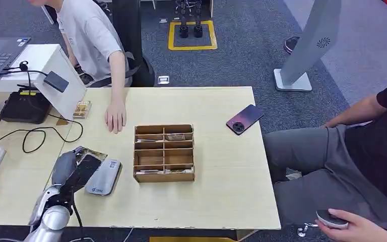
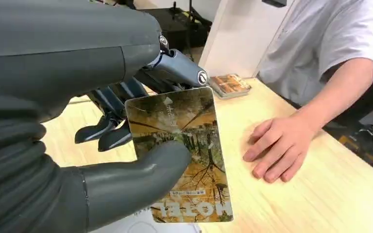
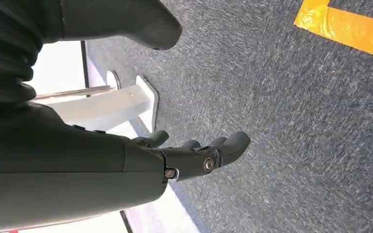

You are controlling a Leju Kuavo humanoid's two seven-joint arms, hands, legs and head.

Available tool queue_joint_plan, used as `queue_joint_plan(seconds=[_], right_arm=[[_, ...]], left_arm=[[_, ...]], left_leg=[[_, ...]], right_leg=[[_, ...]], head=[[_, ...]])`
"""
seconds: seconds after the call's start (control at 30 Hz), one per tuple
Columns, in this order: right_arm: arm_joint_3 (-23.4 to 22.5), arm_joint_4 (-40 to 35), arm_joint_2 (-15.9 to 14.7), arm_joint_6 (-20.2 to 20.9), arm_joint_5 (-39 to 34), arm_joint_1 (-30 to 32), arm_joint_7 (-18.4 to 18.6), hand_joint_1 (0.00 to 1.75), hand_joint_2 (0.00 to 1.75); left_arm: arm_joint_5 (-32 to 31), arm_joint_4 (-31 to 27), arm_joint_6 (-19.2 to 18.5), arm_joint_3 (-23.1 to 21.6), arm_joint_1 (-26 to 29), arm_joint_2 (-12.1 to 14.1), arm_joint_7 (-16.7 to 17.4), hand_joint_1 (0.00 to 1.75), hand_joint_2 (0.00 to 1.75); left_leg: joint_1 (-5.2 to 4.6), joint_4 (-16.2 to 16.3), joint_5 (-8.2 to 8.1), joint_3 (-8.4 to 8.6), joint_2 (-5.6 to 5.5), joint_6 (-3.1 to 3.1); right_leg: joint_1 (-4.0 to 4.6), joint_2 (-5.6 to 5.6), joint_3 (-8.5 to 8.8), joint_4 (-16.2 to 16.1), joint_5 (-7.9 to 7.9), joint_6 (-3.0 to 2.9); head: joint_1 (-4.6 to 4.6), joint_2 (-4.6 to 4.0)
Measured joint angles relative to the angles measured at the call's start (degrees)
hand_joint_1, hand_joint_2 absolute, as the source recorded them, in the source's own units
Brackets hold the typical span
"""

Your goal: Pass the card to the sensor for recognition and then transmit it.

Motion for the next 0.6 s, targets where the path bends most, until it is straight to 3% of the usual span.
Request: queue_joint_plan(seconds=[0.6], right_arm=[[-0.04, 0.00, -0.02, -0.02, 0.00, 0.01, 0.22, 0.00, 1.75]], left_arm=[[0.15, 3.60, 0.13, 0.59, 0.62, -1.62, -0.04, 1.75, 1.75]], left_leg=[[0.00, 0.00, 0.00, 0.00, 0.00, 0.00]], right_leg=[[0.00, 0.00, 0.00, 0.00, 0.00, 0.00]], head=[[-0.02, 0.02]])
